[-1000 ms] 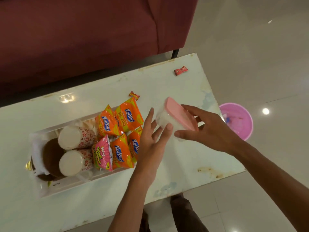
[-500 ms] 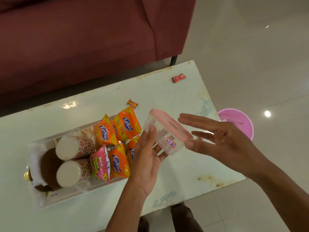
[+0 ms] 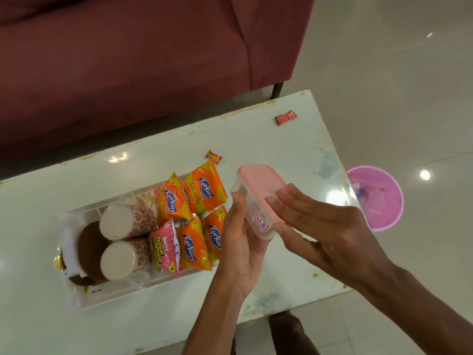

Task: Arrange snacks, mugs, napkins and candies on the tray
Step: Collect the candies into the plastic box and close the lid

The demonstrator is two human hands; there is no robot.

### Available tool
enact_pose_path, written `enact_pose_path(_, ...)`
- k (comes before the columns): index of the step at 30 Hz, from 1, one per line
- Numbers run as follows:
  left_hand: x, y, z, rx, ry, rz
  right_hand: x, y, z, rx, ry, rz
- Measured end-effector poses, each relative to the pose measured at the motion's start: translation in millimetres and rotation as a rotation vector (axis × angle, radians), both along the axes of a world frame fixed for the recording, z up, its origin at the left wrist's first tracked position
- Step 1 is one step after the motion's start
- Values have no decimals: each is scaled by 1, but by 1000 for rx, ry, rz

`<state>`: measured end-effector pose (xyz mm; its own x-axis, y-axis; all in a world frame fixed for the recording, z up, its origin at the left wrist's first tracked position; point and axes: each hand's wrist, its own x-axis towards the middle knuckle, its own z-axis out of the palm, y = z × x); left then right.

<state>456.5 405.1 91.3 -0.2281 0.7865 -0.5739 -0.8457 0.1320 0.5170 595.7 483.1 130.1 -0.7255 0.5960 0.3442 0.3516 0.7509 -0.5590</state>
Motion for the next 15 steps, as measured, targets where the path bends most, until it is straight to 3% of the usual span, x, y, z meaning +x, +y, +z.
enact_pose_path(5, -1, -3, -3, -9, -27, -37, -5, 4, 10, 23, 59, -130)
enact_pose_path(8, -7, -6, 2, -17, -73, -55, -8, 24, 9, -83, 112, -481)
enact_pose_path(12, -19, -12, 2, -4, -218, -47, -4, 60, -27, -595, 334, -848)
enact_pose_path(15, -26, -17, 6, 14, -168, -22, -1, 81, -78, -1001, 375, -998)
